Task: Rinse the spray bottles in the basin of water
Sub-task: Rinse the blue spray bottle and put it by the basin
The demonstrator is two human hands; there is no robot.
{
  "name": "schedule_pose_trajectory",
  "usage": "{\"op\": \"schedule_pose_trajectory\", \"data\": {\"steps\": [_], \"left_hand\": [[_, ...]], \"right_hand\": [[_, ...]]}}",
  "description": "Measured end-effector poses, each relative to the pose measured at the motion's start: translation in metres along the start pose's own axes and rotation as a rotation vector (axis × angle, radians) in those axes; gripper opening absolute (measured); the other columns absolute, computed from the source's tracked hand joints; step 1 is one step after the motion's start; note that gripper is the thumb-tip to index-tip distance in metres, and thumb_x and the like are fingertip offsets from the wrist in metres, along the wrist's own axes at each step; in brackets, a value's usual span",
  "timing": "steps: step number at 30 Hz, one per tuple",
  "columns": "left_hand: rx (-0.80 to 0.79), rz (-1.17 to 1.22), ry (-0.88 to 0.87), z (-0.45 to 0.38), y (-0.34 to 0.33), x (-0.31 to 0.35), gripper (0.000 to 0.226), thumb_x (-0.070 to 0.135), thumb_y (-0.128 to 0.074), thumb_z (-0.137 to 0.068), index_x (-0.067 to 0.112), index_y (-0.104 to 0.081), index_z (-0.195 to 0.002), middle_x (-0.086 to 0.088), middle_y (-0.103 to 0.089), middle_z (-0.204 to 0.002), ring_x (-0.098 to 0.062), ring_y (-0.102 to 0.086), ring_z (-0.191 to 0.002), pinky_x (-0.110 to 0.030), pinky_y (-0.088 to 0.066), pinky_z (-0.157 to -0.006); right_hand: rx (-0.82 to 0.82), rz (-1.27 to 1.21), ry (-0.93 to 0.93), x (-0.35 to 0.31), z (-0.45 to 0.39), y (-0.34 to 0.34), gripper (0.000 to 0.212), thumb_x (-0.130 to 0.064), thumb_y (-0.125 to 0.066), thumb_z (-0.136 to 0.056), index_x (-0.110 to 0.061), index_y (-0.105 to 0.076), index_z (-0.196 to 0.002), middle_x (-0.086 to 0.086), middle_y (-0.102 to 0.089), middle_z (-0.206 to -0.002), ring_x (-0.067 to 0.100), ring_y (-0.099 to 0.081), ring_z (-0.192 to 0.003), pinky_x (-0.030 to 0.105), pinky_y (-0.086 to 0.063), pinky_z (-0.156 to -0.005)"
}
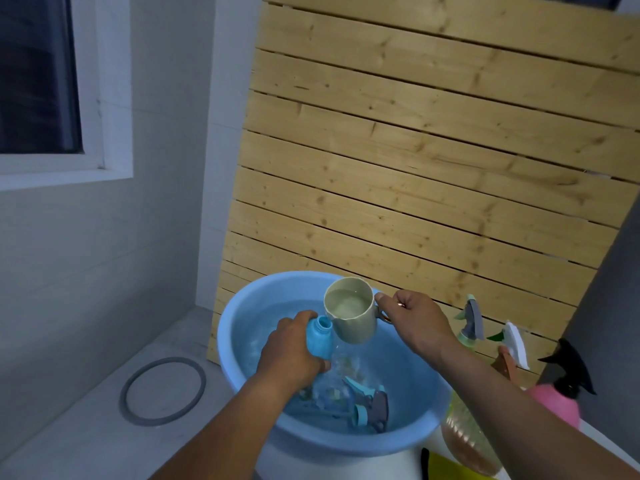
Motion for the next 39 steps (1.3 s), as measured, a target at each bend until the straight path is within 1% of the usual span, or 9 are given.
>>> {"op": "schedule_pose_trajectory", "data": {"steps": [1,6,9,13,19,25,31,35,39], "left_hand": [[0.002,-0.003,0.002,0.0,0.0,0.0,0.078,0.033,-0.085,-0.069,0.034,-0.044,-0.136,0.0,-0.049,-0.123,-0.022,-0.054,-0.111,-0.034,-0.048,-0.088],[0.012,0.012,0.004,0.0,0.002,-0.001,0.077,0.032,-0.085,-0.069,0.034,-0.044,-0.135,-0.001,-0.049,-0.123,-0.023,-0.054,-0.112,-0.037,-0.049,-0.091],[0.016,0.022,0.007,0.0,0.002,-0.001,0.077,0.032,-0.084,-0.07,0.033,-0.044,-0.135,-0.001,-0.049,-0.124,-0.025,-0.053,-0.112,-0.04,-0.049,-0.093],[0.027,0.035,0.0,0.0,0.003,0.001,0.076,0.033,-0.085,-0.069,0.033,-0.045,-0.134,0.0,-0.051,-0.124,-0.024,-0.054,-0.112,-0.04,-0.049,-0.093],[0.04,0.032,0.018,-0.001,0.004,-0.001,0.078,0.037,-0.086,-0.066,0.035,-0.046,-0.133,0.0,-0.052,-0.124,-0.025,-0.055,-0.112,-0.039,-0.049,-0.091],[0.051,0.049,0.008,0.0,0.005,0.0,0.076,0.038,-0.086,-0.066,0.034,-0.047,-0.132,0.0,-0.053,-0.124,-0.025,-0.054,-0.113,-0.04,-0.049,-0.092],[0.069,0.081,-0.018,0.0,0.007,0.002,0.078,0.035,-0.086,-0.068,0.034,-0.046,-0.135,0.001,-0.053,-0.126,-0.024,-0.051,-0.116,-0.042,-0.047,-0.095],[0.076,0.108,-0.029,-0.001,0.007,0.003,0.076,0.035,-0.083,-0.069,0.037,-0.045,-0.135,0.001,-0.053,-0.126,-0.025,-0.051,-0.115,-0.043,-0.047,-0.095],[0.075,0.129,-0.008,-0.001,0.005,0.001,0.079,0.038,-0.083,-0.07,0.038,-0.039,-0.136,0.004,-0.052,-0.126,-0.023,-0.049,-0.117,-0.04,-0.047,-0.093]], "right_hand": [[-0.001,0.008,0.006,0.0,0.0,0.0,0.049,-0.05,-0.058,-0.089,-0.029,-0.05,-0.045,-0.011,-0.042,-0.038,0.012,-0.039,-0.046,0.028,-0.029,-0.05],[0.009,0.044,0.028,0.0,0.001,0.001,0.05,-0.051,-0.057,-0.089,-0.022,-0.043,-0.051,-0.007,-0.041,-0.041,0.013,-0.04,-0.046,0.028,-0.03,-0.05],[0.012,0.057,0.036,-0.001,0.0,0.002,0.05,-0.053,-0.056,-0.089,-0.02,-0.043,-0.053,-0.007,-0.04,-0.042,0.014,-0.039,-0.047,0.028,-0.03,-0.05],[0.026,0.064,0.056,-0.005,-0.001,0.004,0.05,-0.054,-0.056,-0.088,-0.019,-0.046,-0.055,-0.006,-0.044,-0.044,0.015,-0.041,-0.048,0.028,-0.032,-0.051],[0.031,0.055,0.063,-0.01,0.001,0.006,0.051,-0.053,-0.057,-0.088,-0.02,-0.043,-0.053,-0.008,-0.039,-0.038,0.013,-0.036,-0.045,0.028,-0.029,-0.05],[0.034,0.051,0.1,-0.019,0.003,0.01,0.05,-0.05,-0.056,-0.09,-0.02,-0.04,-0.053,-0.006,-0.038,-0.046,0.016,-0.037,-0.05,0.03,-0.029,-0.053],[0.063,0.068,0.115,-0.021,0.004,0.017,0.05,-0.051,-0.056,-0.09,-0.02,-0.04,-0.054,-0.006,-0.037,-0.043,0.015,-0.036,-0.049,0.029,-0.027,-0.051],[0.075,0.089,0.116,-0.023,0.003,0.02,0.05,-0.052,-0.056,-0.09,-0.02,-0.041,-0.055,-0.005,-0.042,-0.045,0.017,-0.039,-0.049,0.03,-0.029,-0.052],[0.095,0.091,0.127,-0.029,0.001,0.024,0.05,-0.051,-0.055,-0.091,-0.018,-0.041,-0.056,-0.003,-0.046,-0.049,0.016,-0.04,-0.051,0.03,-0.03,-0.052]]}}
Point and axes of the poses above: each hand's wrist, its own z-axis away from the middle knuckle, its own y-axis out of the back of the hand, x = y × z, the point moved 9 cm from there along -z, towards the middle knuckle
